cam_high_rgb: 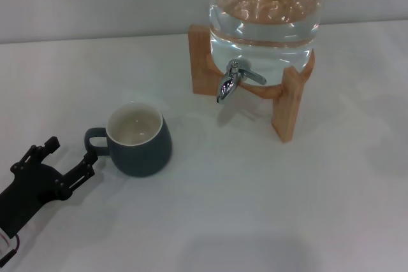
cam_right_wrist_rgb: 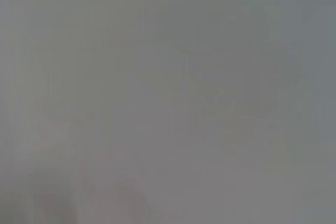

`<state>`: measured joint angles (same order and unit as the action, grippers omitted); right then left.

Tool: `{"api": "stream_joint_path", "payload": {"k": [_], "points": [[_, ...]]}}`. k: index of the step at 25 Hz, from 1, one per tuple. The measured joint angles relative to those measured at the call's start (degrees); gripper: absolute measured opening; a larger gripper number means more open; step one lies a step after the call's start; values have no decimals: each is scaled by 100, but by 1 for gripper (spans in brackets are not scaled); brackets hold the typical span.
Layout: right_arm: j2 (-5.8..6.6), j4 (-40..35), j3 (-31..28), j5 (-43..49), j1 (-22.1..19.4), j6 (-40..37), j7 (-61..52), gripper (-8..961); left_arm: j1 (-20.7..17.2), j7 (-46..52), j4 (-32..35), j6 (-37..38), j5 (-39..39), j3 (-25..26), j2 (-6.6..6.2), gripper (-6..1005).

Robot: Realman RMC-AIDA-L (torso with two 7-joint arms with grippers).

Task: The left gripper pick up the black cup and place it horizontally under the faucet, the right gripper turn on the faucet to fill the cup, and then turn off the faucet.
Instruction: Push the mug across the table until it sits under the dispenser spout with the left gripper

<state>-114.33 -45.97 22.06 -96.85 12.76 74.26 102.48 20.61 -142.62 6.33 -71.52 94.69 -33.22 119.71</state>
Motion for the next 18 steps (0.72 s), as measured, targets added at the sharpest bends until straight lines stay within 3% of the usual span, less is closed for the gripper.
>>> {"api": "stream_joint_path", "payload": {"k": [18], "points": [[-17,0,0,0,-2,-8,0,841,39,-161,0,83,57,44,-9,889]]}}
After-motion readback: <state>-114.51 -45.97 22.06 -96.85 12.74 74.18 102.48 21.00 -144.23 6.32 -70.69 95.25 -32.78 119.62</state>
